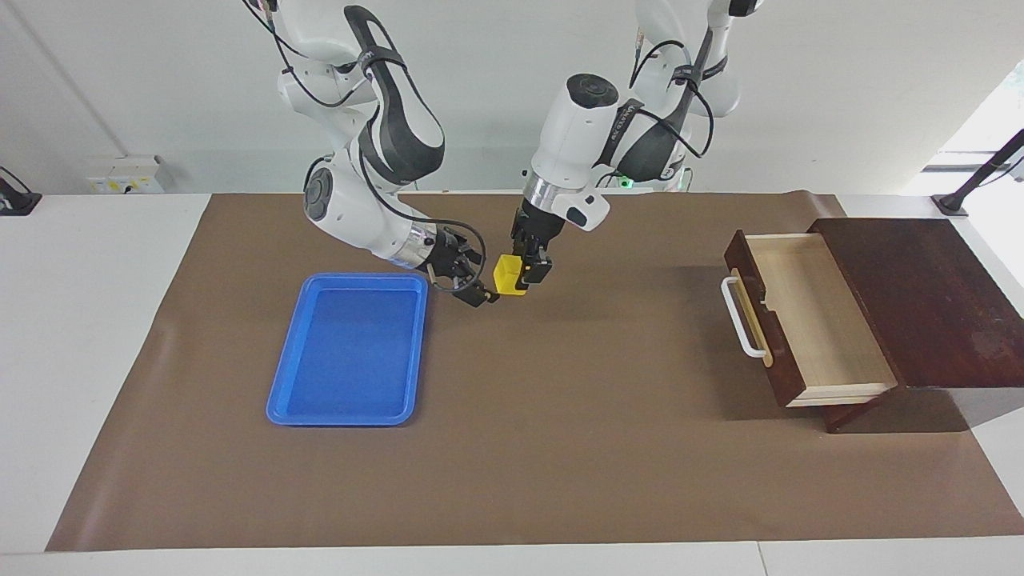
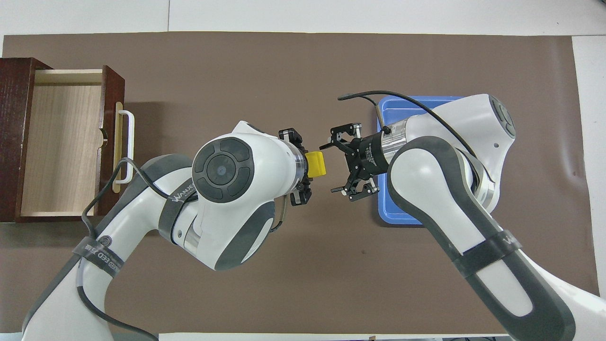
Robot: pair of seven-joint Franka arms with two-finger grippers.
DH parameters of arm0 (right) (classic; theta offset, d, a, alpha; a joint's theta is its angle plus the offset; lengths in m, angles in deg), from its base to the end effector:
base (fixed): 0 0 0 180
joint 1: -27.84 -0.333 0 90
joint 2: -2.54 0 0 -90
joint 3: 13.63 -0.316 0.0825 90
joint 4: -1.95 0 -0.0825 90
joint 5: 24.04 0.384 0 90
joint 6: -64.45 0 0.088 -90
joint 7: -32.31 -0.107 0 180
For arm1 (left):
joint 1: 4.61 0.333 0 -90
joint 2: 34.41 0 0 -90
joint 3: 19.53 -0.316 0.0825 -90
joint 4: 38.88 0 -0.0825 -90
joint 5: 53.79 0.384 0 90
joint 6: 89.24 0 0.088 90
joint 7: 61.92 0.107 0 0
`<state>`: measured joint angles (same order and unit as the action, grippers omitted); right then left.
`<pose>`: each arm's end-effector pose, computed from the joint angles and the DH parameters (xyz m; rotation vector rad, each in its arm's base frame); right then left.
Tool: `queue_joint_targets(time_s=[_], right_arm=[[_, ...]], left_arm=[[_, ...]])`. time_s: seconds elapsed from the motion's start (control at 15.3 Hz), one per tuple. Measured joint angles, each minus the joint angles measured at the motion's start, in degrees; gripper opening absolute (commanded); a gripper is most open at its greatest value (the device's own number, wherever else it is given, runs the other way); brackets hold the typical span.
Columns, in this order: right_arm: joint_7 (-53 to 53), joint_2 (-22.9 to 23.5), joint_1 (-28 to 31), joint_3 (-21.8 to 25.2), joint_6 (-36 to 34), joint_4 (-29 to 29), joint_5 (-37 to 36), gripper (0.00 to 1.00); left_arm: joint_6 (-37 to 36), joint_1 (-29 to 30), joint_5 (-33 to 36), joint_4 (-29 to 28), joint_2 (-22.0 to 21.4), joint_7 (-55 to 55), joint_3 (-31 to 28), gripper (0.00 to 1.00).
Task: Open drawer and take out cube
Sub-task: 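Grasp the yellow cube with the right gripper from the left gripper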
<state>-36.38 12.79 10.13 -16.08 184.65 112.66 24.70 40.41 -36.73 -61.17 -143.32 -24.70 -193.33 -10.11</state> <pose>0.5550 0.2413 0.4088 -2.0206 1.5381 0.6960 0.4743 -0.4176 0.4708 1.9457 2.0922 -0.1726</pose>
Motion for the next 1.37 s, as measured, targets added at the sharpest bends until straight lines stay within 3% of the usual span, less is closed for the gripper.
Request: queue_joint_targets(time_s=[1.04, 1.11, 1.17, 1.24, 1.37], right_arm=[[-0.8, 0.0, -2.2, 0.1, 2.1, 0.8, 0.5, 1.00], [-0.8, 0.0, -2.3, 0.0, 2.1, 0.8, 0.5, 0.84], [-0.8, 0.0, -2.3, 0.0, 2.2, 0.8, 0.5, 0.58], [-0.8, 0.0, -2.4, 0.0, 2.4, 0.8, 0.5, 0.01], [-0.8, 0.0, -2.5, -0.1, 3.0, 0.8, 0.6, 0.00]], left_arm=[[0.1, -0.4, 0.0, -0.6, 0.0, 0.3, -0.1, 0.00], [0.1, -0.4, 0.0, -0.6, 0.0, 0.3, -0.1, 0.00], [0.1, -0.4, 0.0, -0.7, 0.0, 0.3, -0.1, 0.00], [0.1, -0.4, 0.0, -0.7, 0.0, 0.3, -0.1, 0.00], [0.1, -0.4, 0.0, -0.7, 0.0, 0.3, -0.1, 0.00]])
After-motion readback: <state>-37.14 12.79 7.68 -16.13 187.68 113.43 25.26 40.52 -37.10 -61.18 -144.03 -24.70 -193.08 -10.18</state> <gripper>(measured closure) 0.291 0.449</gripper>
